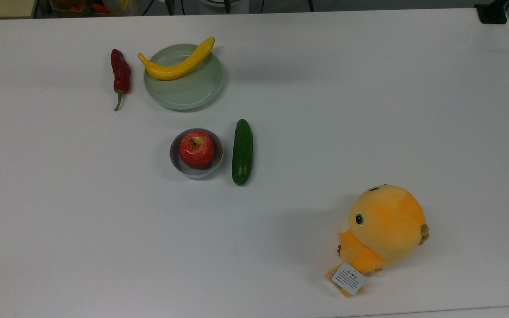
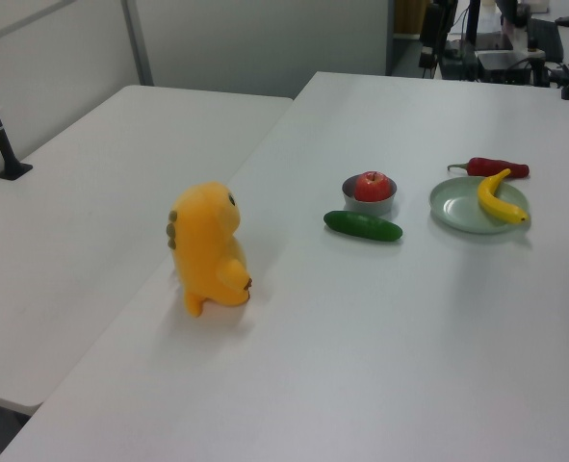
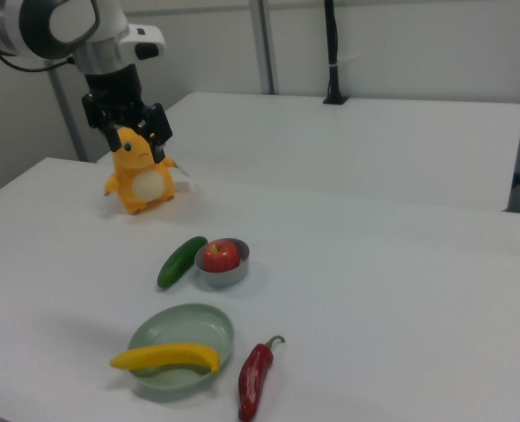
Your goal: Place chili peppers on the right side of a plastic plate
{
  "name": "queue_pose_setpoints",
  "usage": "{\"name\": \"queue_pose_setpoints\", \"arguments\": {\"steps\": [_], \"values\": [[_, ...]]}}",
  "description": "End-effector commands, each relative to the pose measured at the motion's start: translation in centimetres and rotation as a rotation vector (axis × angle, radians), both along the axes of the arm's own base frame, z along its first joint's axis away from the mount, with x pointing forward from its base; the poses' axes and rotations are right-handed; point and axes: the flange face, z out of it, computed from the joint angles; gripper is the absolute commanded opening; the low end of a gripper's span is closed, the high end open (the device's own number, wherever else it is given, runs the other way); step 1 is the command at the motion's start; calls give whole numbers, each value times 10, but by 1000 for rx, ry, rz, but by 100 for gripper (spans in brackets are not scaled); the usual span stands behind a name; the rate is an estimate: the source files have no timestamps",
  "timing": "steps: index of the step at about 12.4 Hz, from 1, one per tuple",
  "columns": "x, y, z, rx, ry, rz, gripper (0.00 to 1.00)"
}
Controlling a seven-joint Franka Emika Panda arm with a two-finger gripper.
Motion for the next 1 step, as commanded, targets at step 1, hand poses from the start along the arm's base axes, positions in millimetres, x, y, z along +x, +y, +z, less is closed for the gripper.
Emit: {"name": "queue_pose_setpoints", "arguments": {"steps": [1], "values": [[-2,3,0,-12,-15,23,100]]}}
